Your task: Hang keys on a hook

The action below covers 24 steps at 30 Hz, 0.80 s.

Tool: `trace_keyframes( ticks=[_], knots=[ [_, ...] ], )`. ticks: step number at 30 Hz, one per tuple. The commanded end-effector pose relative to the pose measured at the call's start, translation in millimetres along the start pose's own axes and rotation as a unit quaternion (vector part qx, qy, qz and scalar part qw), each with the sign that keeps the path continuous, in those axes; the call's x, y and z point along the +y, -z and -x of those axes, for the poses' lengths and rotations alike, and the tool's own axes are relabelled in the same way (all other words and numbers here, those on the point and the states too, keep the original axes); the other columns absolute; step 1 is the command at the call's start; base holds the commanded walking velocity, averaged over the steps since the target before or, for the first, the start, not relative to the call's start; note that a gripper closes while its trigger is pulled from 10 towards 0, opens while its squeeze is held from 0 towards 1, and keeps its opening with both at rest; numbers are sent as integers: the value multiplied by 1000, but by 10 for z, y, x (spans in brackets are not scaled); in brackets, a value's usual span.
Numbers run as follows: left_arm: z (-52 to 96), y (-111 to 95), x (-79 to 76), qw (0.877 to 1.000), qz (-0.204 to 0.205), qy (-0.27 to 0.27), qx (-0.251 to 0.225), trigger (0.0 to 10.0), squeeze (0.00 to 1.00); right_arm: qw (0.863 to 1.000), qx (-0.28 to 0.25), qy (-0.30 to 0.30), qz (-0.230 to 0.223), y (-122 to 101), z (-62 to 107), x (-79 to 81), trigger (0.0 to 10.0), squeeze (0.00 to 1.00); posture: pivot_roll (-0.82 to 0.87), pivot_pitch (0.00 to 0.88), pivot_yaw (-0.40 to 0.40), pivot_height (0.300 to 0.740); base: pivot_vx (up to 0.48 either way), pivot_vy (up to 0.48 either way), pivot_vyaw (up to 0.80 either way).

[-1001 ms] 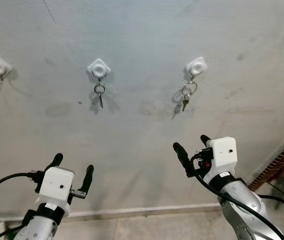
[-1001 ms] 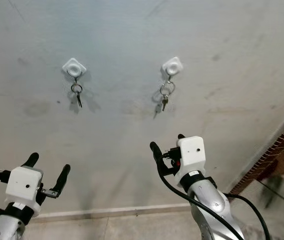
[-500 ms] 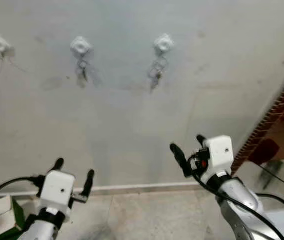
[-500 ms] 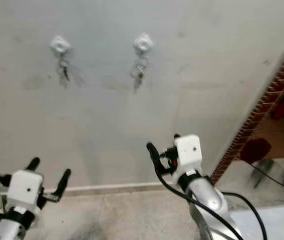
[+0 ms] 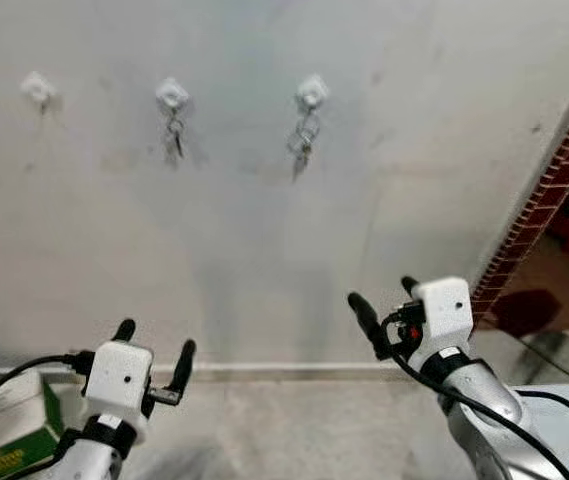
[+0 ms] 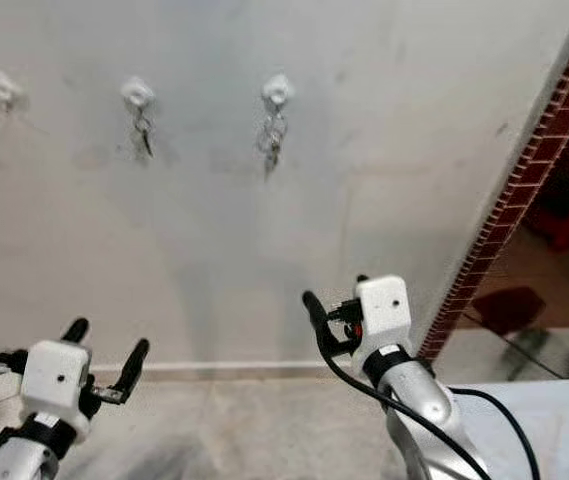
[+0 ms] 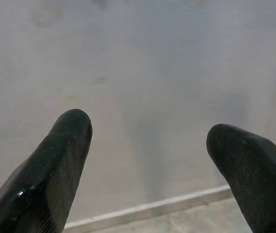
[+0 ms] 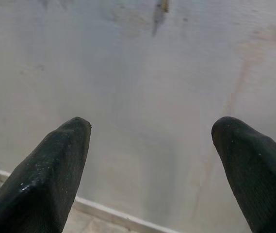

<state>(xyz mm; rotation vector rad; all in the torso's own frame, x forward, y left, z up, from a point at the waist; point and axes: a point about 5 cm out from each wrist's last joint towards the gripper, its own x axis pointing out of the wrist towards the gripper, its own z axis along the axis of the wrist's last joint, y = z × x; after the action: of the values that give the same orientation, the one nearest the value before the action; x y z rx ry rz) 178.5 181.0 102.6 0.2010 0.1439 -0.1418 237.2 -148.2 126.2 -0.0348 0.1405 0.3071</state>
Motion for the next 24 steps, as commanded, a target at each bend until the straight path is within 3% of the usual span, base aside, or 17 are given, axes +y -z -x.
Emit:
trace_keyframes(
  ticks=[1, 9, 16, 24],
  knots=[
    [2, -14, 45, 1000, -8, -1, 1, 10000, 0, 1000, -8, -9, -4, -39, -25, 51, 10000, 0, 123, 0, 1, 740, 0, 472, 0],
    [-11, -23, 45, 1000, -5, 5, -3, 10000, 0, 1000, -9, -9, -4, -36, -30, 58, 10000, 0, 123, 0, 8, 740, 0, 472, 0],
    [-20, -39, 49, 999, -35, 4, -5, 10000, 0, 1000, -9, -9, -4, -31, -39, 63, 10000, 0, 123, 0, 10, 740, 0, 0, 0],
    [-33, -57, 65, 999, -37, 0, -9, 10000, 0, 1000, -8, -11, -4, -27, -43, 64, 10000, 0, 125, 0, 9, 740, 0, 0, 0]
  ],
)
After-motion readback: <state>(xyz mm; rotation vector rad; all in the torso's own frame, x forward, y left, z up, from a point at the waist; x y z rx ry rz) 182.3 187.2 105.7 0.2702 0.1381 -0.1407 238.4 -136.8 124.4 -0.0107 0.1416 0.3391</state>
